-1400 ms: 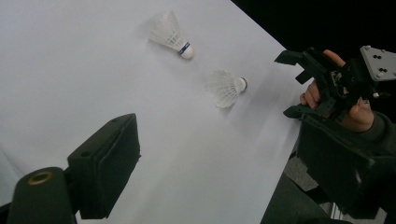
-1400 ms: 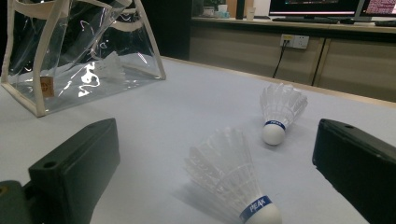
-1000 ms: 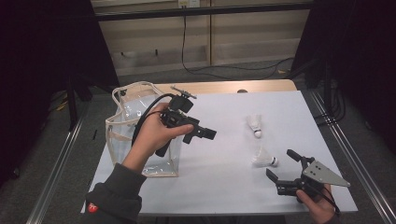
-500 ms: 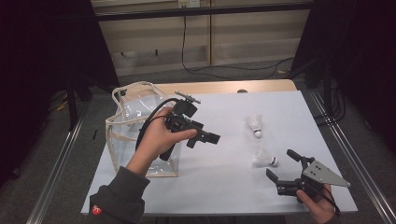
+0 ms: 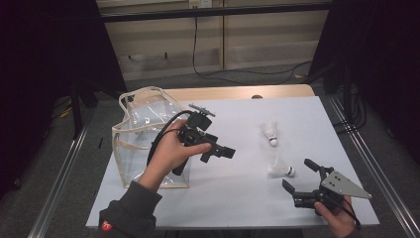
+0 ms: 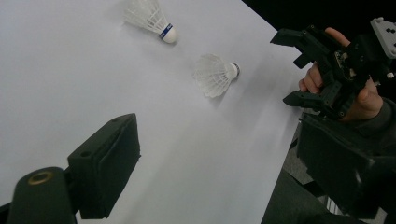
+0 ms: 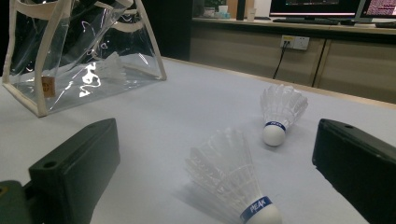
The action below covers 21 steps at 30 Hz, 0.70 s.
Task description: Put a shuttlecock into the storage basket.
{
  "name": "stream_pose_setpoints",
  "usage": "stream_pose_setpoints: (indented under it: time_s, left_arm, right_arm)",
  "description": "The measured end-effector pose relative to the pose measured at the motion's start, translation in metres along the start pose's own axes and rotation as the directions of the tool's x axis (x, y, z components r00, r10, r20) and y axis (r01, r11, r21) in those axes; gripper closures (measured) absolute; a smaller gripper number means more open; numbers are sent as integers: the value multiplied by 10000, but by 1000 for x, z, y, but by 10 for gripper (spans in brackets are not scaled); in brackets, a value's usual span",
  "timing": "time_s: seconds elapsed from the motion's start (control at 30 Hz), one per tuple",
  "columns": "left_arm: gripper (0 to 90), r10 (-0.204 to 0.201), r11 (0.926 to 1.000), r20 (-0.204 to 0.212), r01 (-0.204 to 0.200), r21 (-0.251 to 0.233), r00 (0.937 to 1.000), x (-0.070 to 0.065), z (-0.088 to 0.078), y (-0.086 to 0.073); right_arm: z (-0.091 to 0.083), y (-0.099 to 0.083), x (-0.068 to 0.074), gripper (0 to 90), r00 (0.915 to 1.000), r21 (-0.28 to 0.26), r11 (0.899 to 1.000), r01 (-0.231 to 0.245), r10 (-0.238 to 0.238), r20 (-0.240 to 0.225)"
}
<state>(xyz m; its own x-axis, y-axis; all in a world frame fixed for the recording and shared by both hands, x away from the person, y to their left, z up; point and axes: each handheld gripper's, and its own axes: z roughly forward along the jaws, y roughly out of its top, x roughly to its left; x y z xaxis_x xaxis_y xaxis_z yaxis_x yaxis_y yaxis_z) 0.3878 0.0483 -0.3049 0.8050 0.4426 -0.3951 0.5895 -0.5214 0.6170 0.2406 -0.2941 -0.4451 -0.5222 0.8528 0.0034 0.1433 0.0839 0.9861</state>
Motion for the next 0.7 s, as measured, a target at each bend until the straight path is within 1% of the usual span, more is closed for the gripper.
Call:
stream_pose_setpoints:
  time_s: [0.1, 0.17, 0.23, 0.27, 0.3, 0.33, 0.37, 0.4, 0.43, 0.47, 0.53, 0.67, 0.7]
  left_arm:
    - [135, 7, 10000, -78, -7, 71, 10000, 0, 2, -1]
    - [134, 17, 10000, 28, -17, 40, 10000, 1, 4, -3]
    - [134, -22, 10000, -32, 23, 68, 10000, 1, 6, -4]
    - [134, -5, 10000, 33, 5, 51, 10000, 2, 7, -5]
    - [133, 11, 10000, 13, -11, 81, 10000, 2, 8, -5]
    - [133, -55, 10000, 32, 55, 60, 10000, 2, 9, -6]
    - [131, -65, 9999, -73, 65, 81, 10000, 2, 10, -6]
    - [130, -91, 9999, 22, 91, 50, 10000, 2, 11, -7]
    - [128, -35, 10000, 41, 35, 91, 10000, 3, 12, -7]
    - [127, 7, 9999, -24, -6, 122, 10000, 3, 12, -8]
    - [127, -4, 9999, 106, 2, 138, 9999, 3, 13, -9]
    - [125, -2, 9999, -55, 3, 131, 10000, 3, 15, -10]
    - [124, -39, 10000, 38, 39, 78, 10000, 3, 16, -10]
  right_arm:
    - [0, 0, 0, 8, 10000, -18, 10000, -1, 1, -6]
    - [0, 0, 0, 8, 10000, -19, 10000, -5, 5, -8]
    - [0, 0, 0, 8, 10000, -18, 10000, -1, 1, -12]
    - [0, 0, 0, 8, 10000, -18, 10000, 1, -1, -9]
    - [0, 0, 0, 8, 10000, -16, 10000, 8, -8, -4]
    - [0, 0, 0, 8, 10000, -24, 10000, -10, 10, -7]
    - [0, 0, 0, 8, 10000, -21, 10000, -7, 7, 0]
    - [0, 0, 0, 8, 10000, -16, 10000, 2, -2, -2]
    - [0, 0, 0, 8, 10000, -18, 10000, -2, 2, -9]
    - [0, 0, 0, 8, 10000, -4, 10000, 5, -5, 8]
    - [0, 0, 0, 8, 10000, -14, 10000, 1, -1, -6]
    - [0, 0, 0, 8, 10000, -2, 10000, 8, -8, 3]
    - [0, 0, 0, 8, 10000, -2, 10000, 9, -9, 2]
